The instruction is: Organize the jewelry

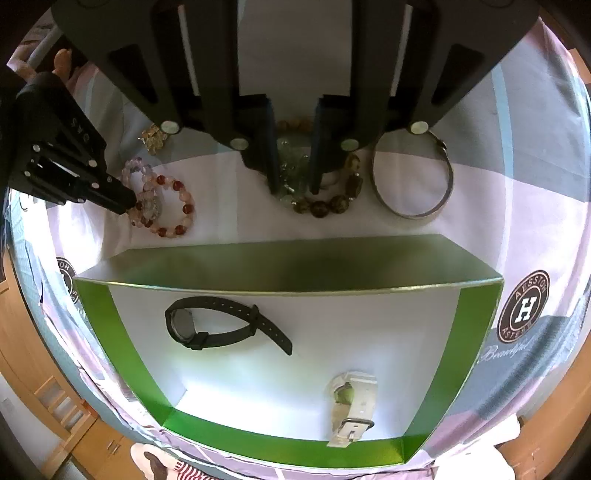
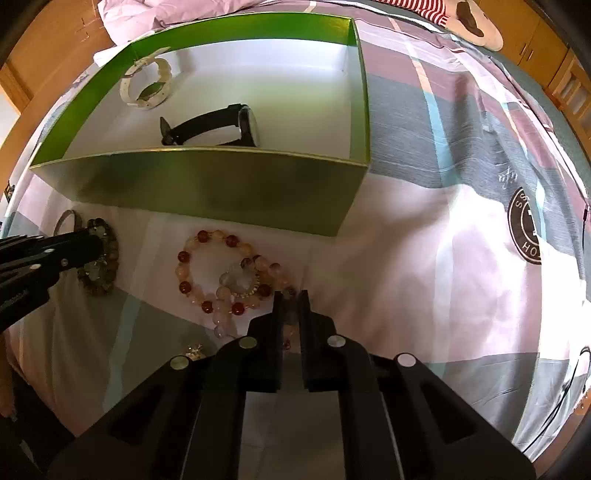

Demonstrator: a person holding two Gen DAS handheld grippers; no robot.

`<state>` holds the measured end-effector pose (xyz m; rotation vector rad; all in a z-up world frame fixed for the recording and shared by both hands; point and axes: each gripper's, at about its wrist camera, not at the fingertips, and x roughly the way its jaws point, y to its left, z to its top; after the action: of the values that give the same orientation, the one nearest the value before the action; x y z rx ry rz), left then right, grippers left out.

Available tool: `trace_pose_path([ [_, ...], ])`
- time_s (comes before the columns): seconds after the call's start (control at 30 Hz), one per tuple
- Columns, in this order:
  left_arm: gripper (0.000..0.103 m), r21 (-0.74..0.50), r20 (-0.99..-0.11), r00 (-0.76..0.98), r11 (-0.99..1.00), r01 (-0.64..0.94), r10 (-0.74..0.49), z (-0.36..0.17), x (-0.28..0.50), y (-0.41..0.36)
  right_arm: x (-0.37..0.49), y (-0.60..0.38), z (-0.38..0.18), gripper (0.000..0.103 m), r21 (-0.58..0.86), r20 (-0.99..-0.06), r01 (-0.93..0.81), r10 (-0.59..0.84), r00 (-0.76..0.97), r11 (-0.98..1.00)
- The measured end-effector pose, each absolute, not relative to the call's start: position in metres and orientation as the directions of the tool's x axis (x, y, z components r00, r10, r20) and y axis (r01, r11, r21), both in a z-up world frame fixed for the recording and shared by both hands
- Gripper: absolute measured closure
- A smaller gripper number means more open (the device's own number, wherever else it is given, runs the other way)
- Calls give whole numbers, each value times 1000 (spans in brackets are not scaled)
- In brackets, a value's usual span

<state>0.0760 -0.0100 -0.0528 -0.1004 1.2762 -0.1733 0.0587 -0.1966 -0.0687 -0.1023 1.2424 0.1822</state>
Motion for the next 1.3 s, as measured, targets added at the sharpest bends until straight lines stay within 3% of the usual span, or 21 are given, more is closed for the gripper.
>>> trace_pose_path([
  [0.1,60,-162,-945,274,983,84,-179,-56,76,-14,59,-198,-70,95,25,-949,-186,82,304,982],
  [0.17,59,-148,-948,269,985,92,-168,-59,77,-18,60,-199,-71,95,32,-951,-179,85,297,983],
  [0.2,59,-140,-950,266,985,99,-161,-61,77,-20,61,-198,-71,95,32,-951,-178,85,296,983],
  [0.3,81,-111,-953,272,988,108,-137,-63,78,-23,62,-199,-72,95,27,-951,-184,82,297,983],
  [0.33,84,-122,-952,270,987,106,-147,-62,77,-22,62,-199,-72,95,24,-951,-186,80,298,982],
  [0.57,87,-123,-930,337,987,101,-150,-40,70,-16,55,-200,-60,95,31,-934,-194,98,344,980],
  [0.8,87,-127,-836,521,985,121,-172,11,56,-10,49,-220,-4,95,143,-850,-191,219,479,971],
  [1.17,87,-136,-830,527,983,126,-183,14,57,-7,54,-216,-14,95,157,-858,-184,226,461,970],
  [1.3,87,-113,-801,577,987,118,-161,22,54,-5,50,-217,4,95,193,-820,-192,266,507,962],
])
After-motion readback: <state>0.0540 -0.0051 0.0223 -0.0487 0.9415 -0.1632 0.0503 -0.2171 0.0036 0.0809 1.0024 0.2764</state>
